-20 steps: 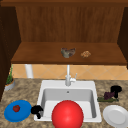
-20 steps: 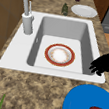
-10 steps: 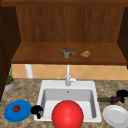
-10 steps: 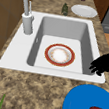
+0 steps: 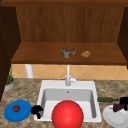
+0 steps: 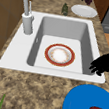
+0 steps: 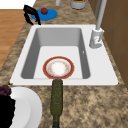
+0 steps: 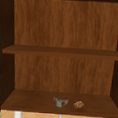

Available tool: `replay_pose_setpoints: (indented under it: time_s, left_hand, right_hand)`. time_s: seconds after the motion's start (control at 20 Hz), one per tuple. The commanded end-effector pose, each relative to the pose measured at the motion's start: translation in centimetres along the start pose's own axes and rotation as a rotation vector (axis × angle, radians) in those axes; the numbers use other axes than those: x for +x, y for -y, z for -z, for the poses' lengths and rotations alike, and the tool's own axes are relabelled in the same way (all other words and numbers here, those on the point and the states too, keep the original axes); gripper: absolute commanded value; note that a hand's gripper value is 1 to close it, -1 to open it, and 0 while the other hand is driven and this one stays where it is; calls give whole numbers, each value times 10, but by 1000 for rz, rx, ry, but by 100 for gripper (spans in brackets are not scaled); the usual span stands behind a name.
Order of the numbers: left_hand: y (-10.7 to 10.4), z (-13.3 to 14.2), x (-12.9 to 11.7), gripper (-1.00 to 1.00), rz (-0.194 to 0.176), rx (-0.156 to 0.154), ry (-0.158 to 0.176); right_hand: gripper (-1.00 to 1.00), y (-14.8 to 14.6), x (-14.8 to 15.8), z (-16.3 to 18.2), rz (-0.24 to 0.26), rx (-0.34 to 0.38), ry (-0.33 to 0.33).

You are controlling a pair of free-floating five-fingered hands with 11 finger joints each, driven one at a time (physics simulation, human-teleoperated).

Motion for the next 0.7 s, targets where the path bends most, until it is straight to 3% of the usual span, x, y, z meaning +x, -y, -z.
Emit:
replay_pose_setpoints:
  time_s: [0.0,0.35,0.65]
  left_hand:
    - [0,0,0,0,0,0,0]
    - [0,0,0,0,0,0,0]
    - [0,0,0,0,0,0,0]
  right_hand:
    - [100,-20,3,-10,22,-9,-48]
    - [100,-52,24,3,27,3,-122]
    - [100,-73,30,20,5,21,-121]
